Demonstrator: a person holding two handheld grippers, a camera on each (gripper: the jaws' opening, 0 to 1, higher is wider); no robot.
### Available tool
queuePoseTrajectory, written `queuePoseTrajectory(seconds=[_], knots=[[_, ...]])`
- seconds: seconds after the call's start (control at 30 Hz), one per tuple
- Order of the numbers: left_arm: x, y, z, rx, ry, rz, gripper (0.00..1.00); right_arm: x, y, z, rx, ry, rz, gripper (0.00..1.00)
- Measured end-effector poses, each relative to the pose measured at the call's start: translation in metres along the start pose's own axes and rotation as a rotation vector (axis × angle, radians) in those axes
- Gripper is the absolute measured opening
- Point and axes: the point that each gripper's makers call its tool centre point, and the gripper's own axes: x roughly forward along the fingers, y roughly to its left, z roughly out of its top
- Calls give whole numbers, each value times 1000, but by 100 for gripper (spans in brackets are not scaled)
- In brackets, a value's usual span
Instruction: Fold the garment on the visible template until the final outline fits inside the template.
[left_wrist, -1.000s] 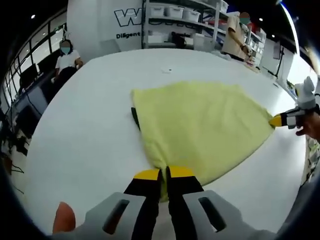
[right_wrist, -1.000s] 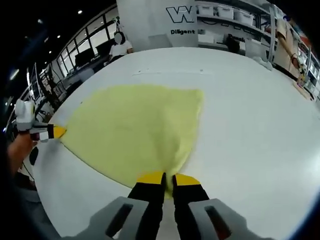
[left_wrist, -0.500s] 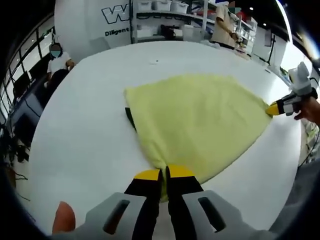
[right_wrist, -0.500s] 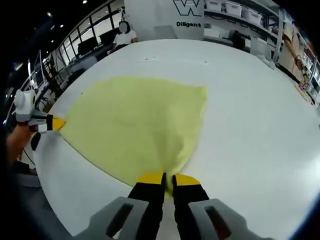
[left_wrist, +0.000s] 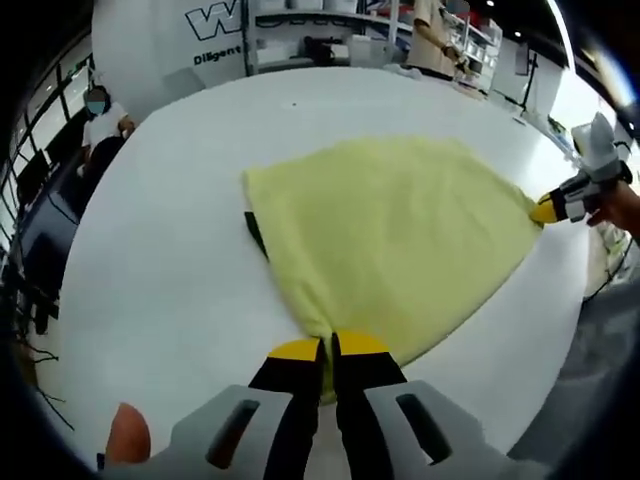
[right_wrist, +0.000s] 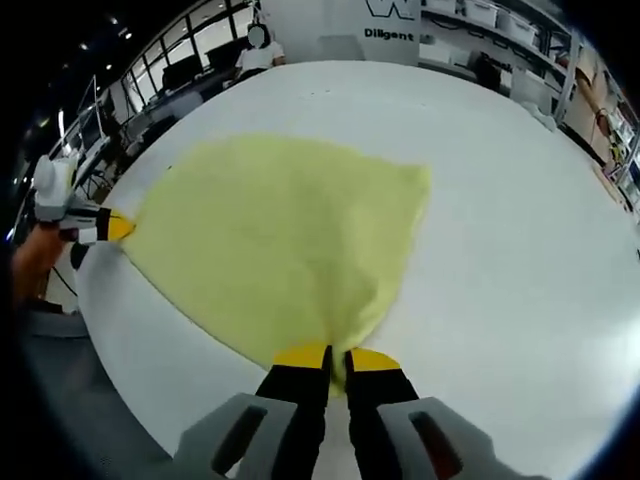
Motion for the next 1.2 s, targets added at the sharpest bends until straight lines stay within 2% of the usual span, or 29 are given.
queuePoseTrajectory(seconds=[0.13,0.37,0.57,0.63,0.8,0.9,1.0,1.2], knots=[[-8,-6,-10,21,9,-4,5,-6,6,-12,-20,17,-1,0],[-17,-14,-24,32,22,-25,5,-11,7,-20,-17,33,5,0],[-18,-15,-26,32,19,-25,5,-13,9,-25,-38,47,-3,0],[-18,-14,-26,23,13,-25,5,-11,8,-25,0,46,9,1],[-18,-15,-26,20,6,-19,5,-12,9,-26,-26,41,-4,2],[-19,-12,-26,21,15,-5,9,-13,6,-26,-25,41,-9,4],[-24,-8,-31,-7,56,9,15,-18,5,-24,-5,28,-10,6],[-25,-6,-32,-9,49,15,17,-16,4,-26,-4,29,-15,6]])
